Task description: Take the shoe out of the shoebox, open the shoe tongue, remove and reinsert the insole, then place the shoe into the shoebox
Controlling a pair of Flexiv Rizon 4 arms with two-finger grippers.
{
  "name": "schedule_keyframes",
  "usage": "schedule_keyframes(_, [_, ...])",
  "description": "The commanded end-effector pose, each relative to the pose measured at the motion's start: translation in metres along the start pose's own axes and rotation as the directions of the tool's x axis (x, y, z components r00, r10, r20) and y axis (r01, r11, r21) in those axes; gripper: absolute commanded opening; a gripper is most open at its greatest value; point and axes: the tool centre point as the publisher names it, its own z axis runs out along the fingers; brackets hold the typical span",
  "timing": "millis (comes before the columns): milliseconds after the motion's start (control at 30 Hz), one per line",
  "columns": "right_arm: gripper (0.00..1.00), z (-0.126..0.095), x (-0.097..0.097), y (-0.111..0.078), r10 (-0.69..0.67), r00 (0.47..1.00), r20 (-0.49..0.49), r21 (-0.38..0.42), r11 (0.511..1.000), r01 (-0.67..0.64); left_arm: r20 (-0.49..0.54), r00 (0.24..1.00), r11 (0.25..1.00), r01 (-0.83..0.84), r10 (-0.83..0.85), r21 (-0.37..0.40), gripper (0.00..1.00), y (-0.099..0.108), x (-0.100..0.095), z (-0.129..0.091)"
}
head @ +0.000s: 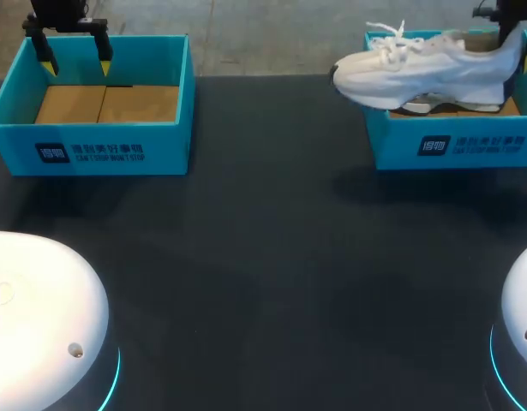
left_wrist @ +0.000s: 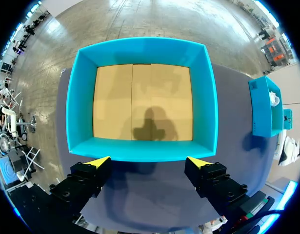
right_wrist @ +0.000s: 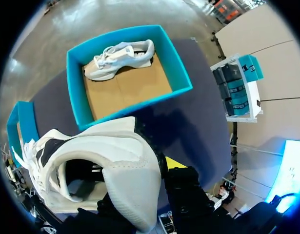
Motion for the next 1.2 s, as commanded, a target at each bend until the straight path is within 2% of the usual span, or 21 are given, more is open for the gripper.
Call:
schedule_keyframes(33, [0.0,0.006,-0.005,-0.03,0.028,0.999,-0.038,-0.047,0.998,-0.03,0.001,1.0,1.0,0.0,0.0,0.0,1.0,0.0,0.0,0.0])
schedule_keyframes(433, [0.0,0.021,0.017,-0.095,0.046,0.999,-0.015,-0.063,0.997,-0.047,0.001,1.0,1.0,0.0,0.0,0.0,1.0,0.0,0.0,0.0])
schedule_keyframes(600, [0.0,0.031,0.033,-0.116,0.057,0.998,-0.02,-0.062,0.996,-0.058,0.001,1.0,1.0,0.0,0.0,0.0,1.0,0.0,0.0,0.0])
schedule_keyframes(667, [0.0,0.036,0.038,-0.122,0.065,0.998,0.009,-0.061,0.996,-0.065,0.001,1.0,1.0,0.0,0.0,0.0,1.0,0.0,0.0,0.0])
schedule_keyframes(1200, [0.0,0.036,0.038,-0.122,0.065,0.998,0.009,-0.061,0.996,-0.065,0.001,1.0,1.0,0.0,0.0,0.0,1.0,0.0,0.0,0.0])
